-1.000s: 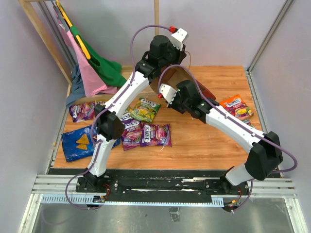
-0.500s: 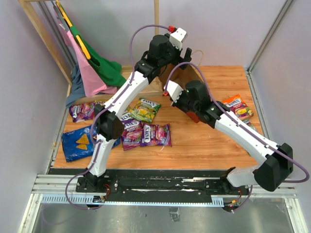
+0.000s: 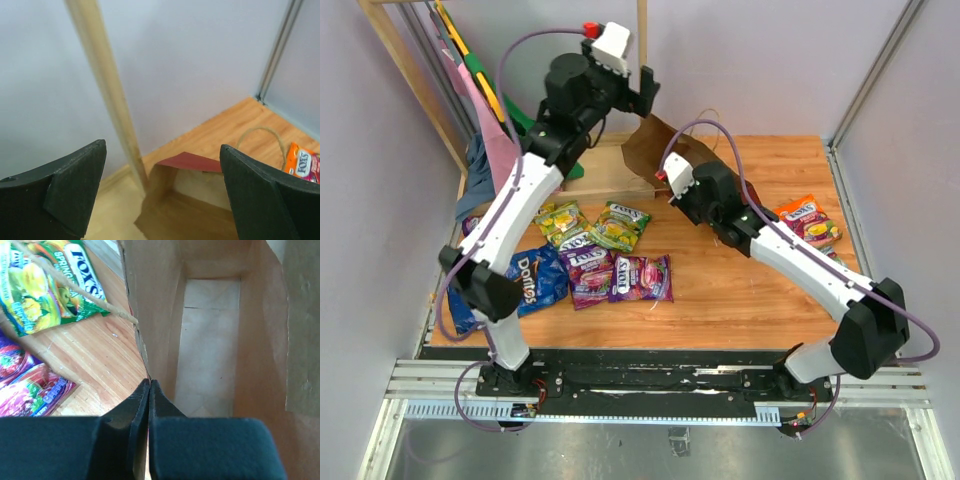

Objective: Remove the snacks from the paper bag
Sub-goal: Adjust the paper bag at the center of the board.

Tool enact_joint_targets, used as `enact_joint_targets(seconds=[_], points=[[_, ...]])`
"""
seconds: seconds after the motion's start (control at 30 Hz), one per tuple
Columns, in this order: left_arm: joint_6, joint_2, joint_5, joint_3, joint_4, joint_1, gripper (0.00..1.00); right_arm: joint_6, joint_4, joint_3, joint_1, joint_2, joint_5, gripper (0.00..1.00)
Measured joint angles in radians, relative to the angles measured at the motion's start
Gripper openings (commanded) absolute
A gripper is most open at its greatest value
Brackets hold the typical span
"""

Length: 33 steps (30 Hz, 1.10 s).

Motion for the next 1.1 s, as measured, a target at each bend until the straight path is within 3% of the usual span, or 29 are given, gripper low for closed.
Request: enact_joint_targets(seconds=[0.23, 0.73, 1.1], points=[[0.016, -0.188, -0.05, -0.133, 0.098, 0.034, 1.0, 0.103, -0.01, 0.064, -0.002, 0.048, 0.085, 0.01], [0.044, -0.293, -0.117, -0.336, 0.127, 0.043, 1.0, 0.233, -0.017, 0.166, -0.013, 0.005, 0.146, 0.01], [-0.019, -0.402, -0.145, -0.572, 0.217, 0.063, 1.0, 0.213, -0.039, 0.285, -0.013, 0.183, 0.164, 0.01]])
